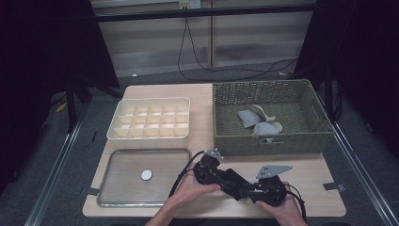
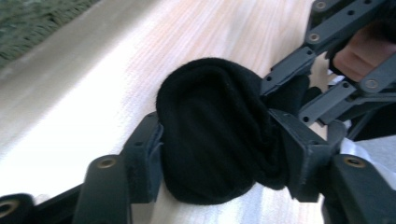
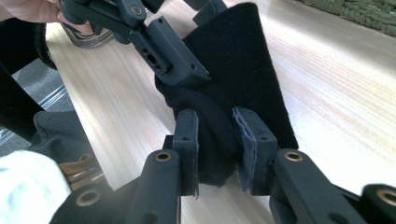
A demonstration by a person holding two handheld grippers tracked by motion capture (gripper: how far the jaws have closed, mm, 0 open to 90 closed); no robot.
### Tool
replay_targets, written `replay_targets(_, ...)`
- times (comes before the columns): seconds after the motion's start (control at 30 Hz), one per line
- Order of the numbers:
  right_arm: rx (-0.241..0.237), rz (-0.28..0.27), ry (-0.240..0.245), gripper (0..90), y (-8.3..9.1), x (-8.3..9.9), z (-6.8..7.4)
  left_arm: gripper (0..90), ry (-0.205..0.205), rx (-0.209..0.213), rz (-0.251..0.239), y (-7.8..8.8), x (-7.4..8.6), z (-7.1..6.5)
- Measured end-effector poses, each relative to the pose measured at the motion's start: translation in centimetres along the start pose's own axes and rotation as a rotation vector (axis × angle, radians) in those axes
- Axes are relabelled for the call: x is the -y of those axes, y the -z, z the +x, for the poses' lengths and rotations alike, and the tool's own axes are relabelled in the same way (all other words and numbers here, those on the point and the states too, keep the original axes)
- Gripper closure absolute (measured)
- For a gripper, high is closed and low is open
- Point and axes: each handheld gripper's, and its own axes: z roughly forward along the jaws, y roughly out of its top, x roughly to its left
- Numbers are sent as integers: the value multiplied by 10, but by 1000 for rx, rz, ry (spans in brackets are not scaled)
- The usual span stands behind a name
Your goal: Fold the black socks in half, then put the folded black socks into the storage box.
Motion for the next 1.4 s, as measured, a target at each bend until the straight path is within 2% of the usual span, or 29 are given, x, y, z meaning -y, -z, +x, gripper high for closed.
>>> replay_targets(0.1, -4, -2, 8, 717, -1, 0, -1, 438, 8, 31, -10, -1, 1, 0)
replay_targets(0.13, -4, 1, 7, 717, -1, -1, -1, 477, 8, 59, -20, -1, 2, 0)
replay_targets(0.17, -11, 3, 4, 717, -1, -2, -2, 516, 2, 41, -8, -1, 2, -1)
replay_targets(0.27, -19, 2, 7, 717, -2, -3, -3, 570, 1, 69, -5, 0, 1, -2)
replay_targets(0.3, -16, 0, 11, 717, -3, -3, -3, 592, -1, 59, 11, 1, 0, -3)
replay_targets(0.37, -16, 6, 22, 716, -3, -5, -3, 618, 6, 63, 0, 1, -1, -4)
replay_targets(0.43, -24, 14, 14, 714, -3, -6, -4, 631, 5, 55, 15, 2, -2, -4)
replay_targets(0.53, -45, 14, -2, 704, -2, -8, -7, 635, 0, 77, 20, 5, -3, -2)
replay_targets(0.57, -51, 11, -4, 699, -2, -8, -8, 636, -1, 66, 25, 6, -4, -2)
replay_targets(0.6, -57, 10, -8, 696, -2, -8, -8, 637, 1, 75, 12, 6, -3, -2)
replay_targets(0.73, -67, 9, -2, 664, -3, -12, -8, 639, 10, 77, 9, 11, -3, 2)
replay_targets(0.83, -69, -2, 13, 619, -3, -13, -9, 639, 7, 50, 15, 15, -7, 0)
replay_targets(1.0, -94, -20, -23, 551, 1, -12, -12, 639, -2, 36, -5, 20, -7, -2)
replay_targets(1.03, -94, -32, -16, 546, 3, -12, -14, 639, 1, 44, -10, 21, -7, -2)
replay_targets(1.07, -93, -36, -21, 544, 4, -12, -15, 639, -8, 9, -2, 24, -7, -4)
replay_targets(1.1, -97, -43, -21, 536, 6, -12, -17, 638, -18, 22, -5, 25, -6, -3)
replay_targets(1.13, -96, -48, -28, 528, 7, -12, -18, 638, -10, 6, 1, 28, -5, -4)
replay_targets(1.17, -94, -60, -38, 523, 9, -12, -19, 638, -18, 13, -10, 29, -5, -3)
replay_targets(1.27, -82, -74, -42, 504, 13, -11, -21, 637, -8, -5, -19, 35, -3, -2)
replay_targets(1.4, -62, -95, -59, 453, 16, -11, -25, 633, -19, -27, -4, 42, -4, 0)
